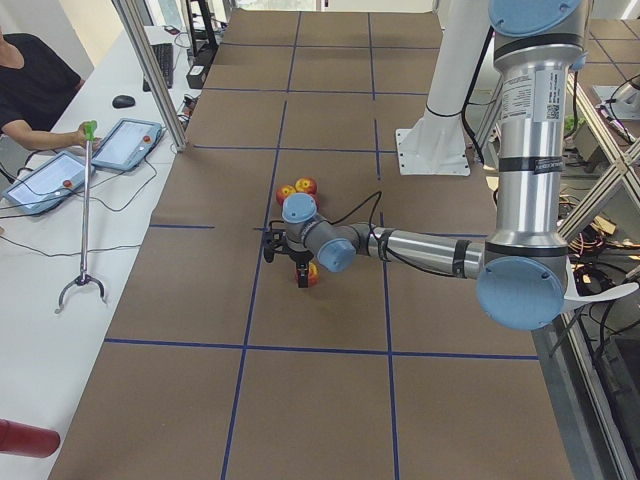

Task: Stack apples
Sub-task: 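Lower the left gripper onto the lone red-yellow apple and close it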

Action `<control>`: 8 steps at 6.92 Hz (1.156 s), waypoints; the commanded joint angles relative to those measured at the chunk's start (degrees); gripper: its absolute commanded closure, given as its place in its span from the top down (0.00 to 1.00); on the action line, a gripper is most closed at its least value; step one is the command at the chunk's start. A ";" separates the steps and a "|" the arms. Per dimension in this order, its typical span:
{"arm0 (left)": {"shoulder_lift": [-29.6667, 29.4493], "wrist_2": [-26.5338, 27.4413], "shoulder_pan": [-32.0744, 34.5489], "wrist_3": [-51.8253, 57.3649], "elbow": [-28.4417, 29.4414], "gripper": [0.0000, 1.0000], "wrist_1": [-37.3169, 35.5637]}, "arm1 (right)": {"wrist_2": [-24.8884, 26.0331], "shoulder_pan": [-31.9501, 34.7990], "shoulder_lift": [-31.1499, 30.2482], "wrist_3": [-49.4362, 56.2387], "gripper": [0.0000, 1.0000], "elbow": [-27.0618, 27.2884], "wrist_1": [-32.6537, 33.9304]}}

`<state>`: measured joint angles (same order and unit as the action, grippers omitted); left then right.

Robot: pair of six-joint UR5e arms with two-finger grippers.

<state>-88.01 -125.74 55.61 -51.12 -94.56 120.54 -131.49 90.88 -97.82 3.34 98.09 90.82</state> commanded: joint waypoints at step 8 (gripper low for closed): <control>-2.61 -0.64 -1.64 -0.21 3.68 0.00 -0.21 | 0.00 0.00 0.00 0.00 1.00 0.00 -0.03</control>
<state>-90.71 -125.93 54.01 -51.31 -90.41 120.62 -131.48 90.88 -97.82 3.34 98.09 90.86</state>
